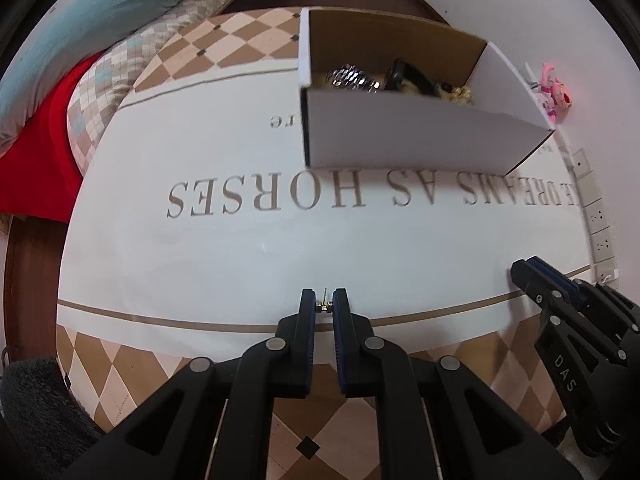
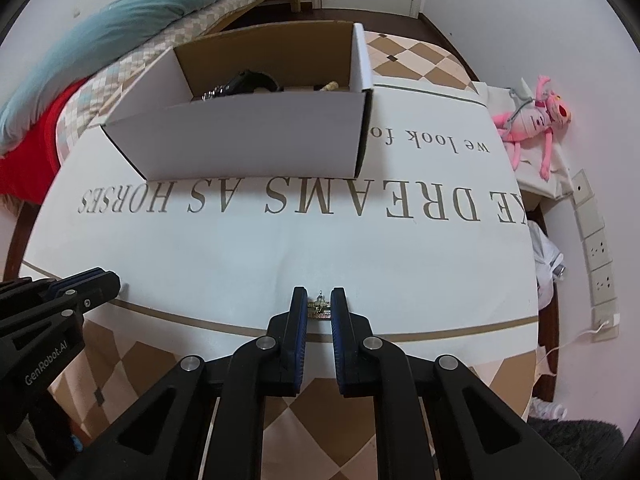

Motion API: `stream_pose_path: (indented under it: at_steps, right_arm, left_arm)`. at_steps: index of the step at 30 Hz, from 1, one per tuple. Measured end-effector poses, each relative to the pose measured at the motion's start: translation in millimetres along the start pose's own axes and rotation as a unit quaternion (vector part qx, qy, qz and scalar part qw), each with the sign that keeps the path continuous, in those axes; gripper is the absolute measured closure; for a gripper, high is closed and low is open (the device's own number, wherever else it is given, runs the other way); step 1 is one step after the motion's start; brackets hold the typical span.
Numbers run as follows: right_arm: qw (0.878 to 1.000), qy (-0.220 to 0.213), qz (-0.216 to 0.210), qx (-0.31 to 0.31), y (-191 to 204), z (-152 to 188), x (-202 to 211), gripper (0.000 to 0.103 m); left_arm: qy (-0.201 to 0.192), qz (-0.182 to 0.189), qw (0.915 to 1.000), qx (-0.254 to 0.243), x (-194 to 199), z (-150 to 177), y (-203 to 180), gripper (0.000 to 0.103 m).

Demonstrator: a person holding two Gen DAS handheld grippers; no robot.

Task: Organize jewelry
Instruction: 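Carry both gold charms into the box while both tools open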

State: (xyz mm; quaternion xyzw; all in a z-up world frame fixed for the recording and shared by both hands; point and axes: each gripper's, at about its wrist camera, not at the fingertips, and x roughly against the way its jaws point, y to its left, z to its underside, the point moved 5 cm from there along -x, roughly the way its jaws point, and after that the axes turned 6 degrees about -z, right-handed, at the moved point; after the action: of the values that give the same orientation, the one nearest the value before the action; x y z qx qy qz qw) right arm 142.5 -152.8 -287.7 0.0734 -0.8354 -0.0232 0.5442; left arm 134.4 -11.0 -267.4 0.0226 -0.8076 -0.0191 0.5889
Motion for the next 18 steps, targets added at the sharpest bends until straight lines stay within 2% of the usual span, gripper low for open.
stream_pose_path:
  at_steps: [10,18]
  right_arm:
    - [0.998,-0.046,-0.023,-0.027,0.0,-29.8,44.5,0.091]
    - [0.994,-0.096,-0.043,-0.026,3.2,-84.5,86.1,0.091]
  left_arm:
    - [-0.044,0.018,0.9988,0.011,42.4,-38.0,-2.9,0.097]
    - [-0.075,0.03,0.9964,0.025,68.2,-80.2,-4.2,0.097]
